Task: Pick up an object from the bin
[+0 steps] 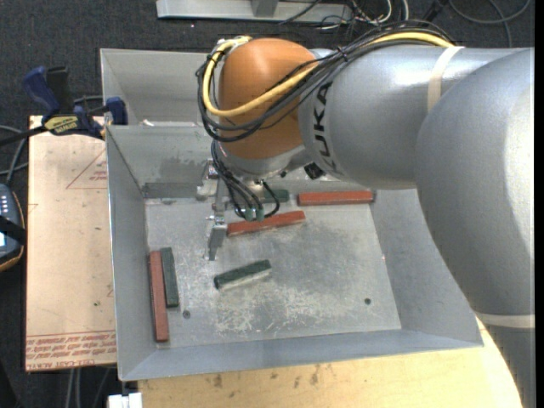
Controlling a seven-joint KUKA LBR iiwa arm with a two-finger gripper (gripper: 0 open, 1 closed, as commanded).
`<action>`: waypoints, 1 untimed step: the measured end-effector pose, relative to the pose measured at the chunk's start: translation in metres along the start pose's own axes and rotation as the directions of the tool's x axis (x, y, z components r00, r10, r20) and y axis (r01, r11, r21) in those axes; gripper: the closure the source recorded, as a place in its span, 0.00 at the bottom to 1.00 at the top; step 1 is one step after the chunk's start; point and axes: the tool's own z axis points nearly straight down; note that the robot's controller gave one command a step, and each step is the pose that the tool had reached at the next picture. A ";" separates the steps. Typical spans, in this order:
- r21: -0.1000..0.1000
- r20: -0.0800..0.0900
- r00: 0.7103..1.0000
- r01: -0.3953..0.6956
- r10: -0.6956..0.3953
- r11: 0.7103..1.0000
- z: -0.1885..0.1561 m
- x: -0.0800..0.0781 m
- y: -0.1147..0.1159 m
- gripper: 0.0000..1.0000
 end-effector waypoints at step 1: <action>-0.001 0.007 1.000 -0.003 0.003 1.000 -0.005 -0.002 -0.001 0.00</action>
Offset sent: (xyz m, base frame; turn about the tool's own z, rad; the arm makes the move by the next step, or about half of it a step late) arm -0.0135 -0.0580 -0.0978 -0.1111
